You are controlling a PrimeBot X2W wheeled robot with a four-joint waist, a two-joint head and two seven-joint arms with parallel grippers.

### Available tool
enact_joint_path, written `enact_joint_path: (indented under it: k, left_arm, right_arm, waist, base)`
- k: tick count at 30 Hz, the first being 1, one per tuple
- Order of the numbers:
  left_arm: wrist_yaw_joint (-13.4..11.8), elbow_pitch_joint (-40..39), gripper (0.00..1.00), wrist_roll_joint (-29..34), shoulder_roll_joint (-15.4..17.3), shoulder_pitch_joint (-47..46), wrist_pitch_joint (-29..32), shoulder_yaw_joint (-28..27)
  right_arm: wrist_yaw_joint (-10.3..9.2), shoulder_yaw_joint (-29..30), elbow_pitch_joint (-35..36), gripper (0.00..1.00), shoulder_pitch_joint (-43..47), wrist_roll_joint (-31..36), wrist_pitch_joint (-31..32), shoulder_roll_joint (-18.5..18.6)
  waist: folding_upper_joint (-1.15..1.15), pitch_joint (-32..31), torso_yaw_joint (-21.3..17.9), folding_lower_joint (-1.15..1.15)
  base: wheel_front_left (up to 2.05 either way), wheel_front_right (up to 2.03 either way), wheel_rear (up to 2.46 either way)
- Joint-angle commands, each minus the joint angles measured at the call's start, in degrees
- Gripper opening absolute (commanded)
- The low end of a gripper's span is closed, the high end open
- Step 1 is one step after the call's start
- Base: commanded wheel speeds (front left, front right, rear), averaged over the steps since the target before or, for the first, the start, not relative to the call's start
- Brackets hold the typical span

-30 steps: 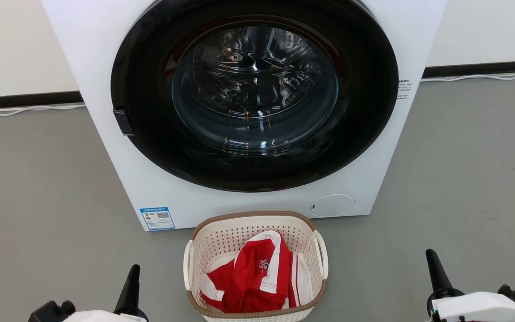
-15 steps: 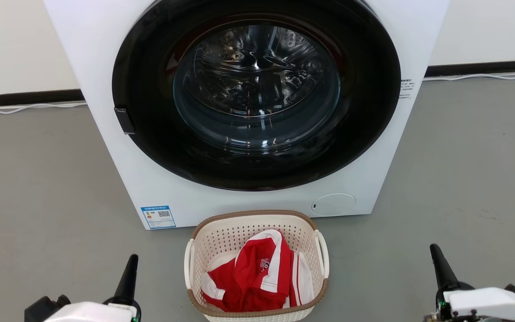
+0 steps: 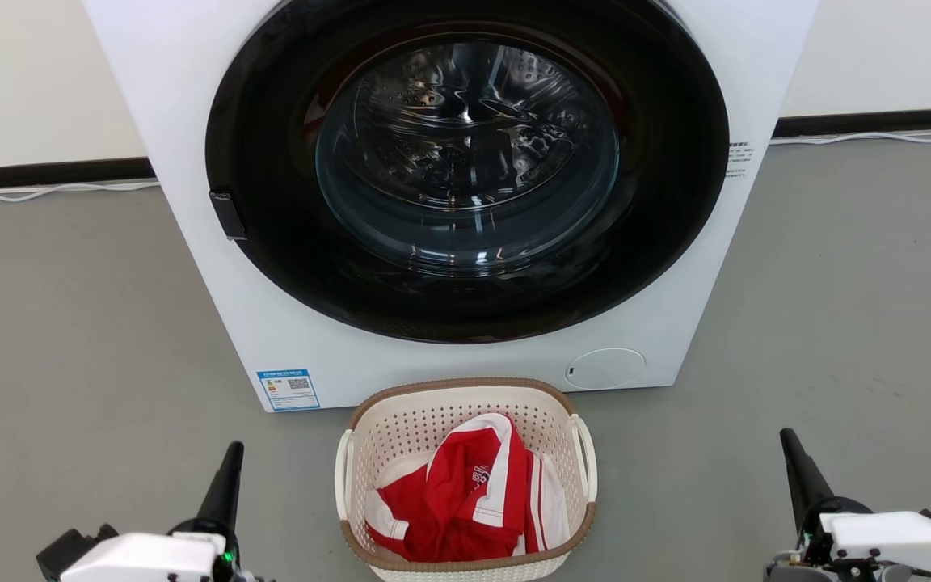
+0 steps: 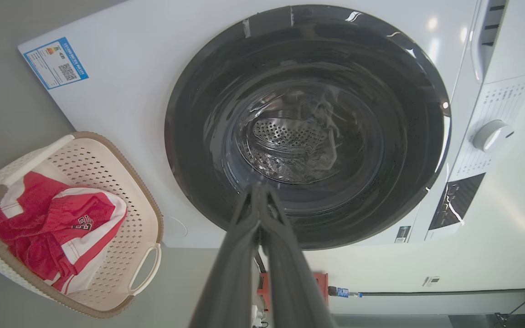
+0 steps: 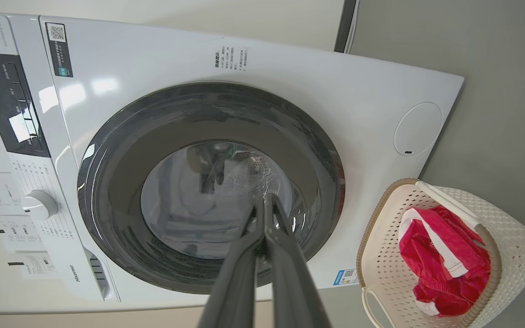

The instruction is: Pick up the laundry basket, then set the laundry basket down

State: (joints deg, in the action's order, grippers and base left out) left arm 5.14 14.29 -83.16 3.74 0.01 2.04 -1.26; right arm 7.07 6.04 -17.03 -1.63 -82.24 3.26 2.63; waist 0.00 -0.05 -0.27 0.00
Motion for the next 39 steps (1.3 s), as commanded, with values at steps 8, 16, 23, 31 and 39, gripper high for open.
enact_joint_path:
  k: [8, 16, 23, 31, 39]
  left_arm:
    - [1.8, -0.7, 0.0, -7.2, 0.6, -5.2, 1.9, -2.7]
    - [2.4, -0.3, 0.0, -10.7, 0.6, -6.0, 2.9, -3.3]
    - [2.4, -0.3, 0.0, -10.5, 0.5, -6.0, 3.0, -3.4]
    - [2.4, -0.3, 0.0, -10.4, 0.3, -6.1, 3.1, -3.6]
    - [2.4, -0.3, 0.0, -10.2, 0.2, -6.1, 3.3, -3.8]
  right_arm:
    - [0.4, 0.0, 2.6, 0.0, -4.1, -6.8, 2.2, 0.4]
    - [0.42, 0.4, 3.0, 0.0, -4.5, -10.0, 3.1, 0.4]
    - [0.42, 0.4, 3.0, 0.0, -4.5, -10.0, 3.1, 0.4]
    - [0.42, 0.4, 3.0, 0.0, -4.5, -10.0, 3.2, 0.3]
    - [0.42, 0.4, 3.0, 0.0, -4.5, -10.0, 3.2, 0.3]
  waist:
    - [0.0, 0.1, 0.2, 0.0]
    - [0.0, 0.2, 0.3, 0.0]
    - [0.0, 0.2, 0.3, 0.0]
    - [0.0, 0.2, 0.3, 0.0]
    - [0.0, 0.2, 0.3, 0.0]
  base:
    - [0.0, 0.0, 0.0]
    - [0.0, 0.0, 0.0]
    - [0.0, 0.0, 0.0]
    - [0.0, 0.0, 0.0]
    - [0.0, 0.0, 0.0]
